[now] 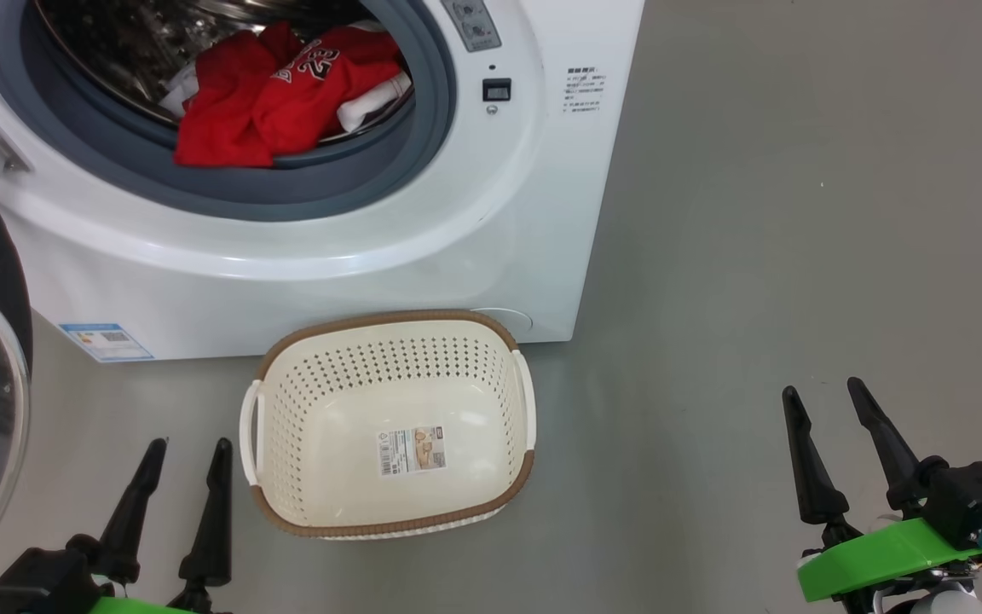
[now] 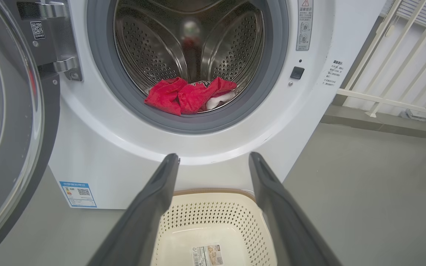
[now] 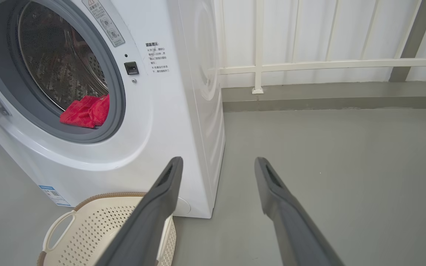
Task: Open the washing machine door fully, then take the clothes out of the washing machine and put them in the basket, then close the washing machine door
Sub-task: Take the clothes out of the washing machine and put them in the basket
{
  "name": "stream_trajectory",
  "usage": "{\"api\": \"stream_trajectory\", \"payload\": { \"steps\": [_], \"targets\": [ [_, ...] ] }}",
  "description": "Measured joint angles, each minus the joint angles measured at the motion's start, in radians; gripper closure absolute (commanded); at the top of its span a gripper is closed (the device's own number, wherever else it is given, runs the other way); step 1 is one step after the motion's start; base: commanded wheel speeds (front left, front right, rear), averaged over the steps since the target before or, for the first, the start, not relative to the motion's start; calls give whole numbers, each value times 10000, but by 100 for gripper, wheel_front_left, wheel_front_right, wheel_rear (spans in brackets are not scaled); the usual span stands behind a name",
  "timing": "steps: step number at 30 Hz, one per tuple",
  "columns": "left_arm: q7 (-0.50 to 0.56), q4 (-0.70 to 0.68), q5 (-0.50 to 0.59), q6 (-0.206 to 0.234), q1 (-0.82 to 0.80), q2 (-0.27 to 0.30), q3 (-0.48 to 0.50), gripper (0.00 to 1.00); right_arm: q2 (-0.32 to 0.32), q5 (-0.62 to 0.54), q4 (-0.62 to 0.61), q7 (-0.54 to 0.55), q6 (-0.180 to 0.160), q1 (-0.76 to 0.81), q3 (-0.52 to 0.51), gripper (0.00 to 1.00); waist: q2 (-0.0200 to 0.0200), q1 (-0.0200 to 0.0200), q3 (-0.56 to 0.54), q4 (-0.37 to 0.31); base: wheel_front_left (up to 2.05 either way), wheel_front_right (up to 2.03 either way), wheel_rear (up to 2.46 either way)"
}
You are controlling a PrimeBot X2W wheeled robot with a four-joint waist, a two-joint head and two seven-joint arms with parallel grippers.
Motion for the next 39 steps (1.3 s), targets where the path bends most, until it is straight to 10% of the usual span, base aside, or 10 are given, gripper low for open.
{"api": "stream_trajectory", "payload": {
  "steps": [39],
  "targets": [
    [0, 151, -84, 0, -273, 71, -222, 0, 4, 0, 2, 0, 0, -71, 238, 0, 1, 0, 266, 258, 46, -46, 0]
  ]
}}
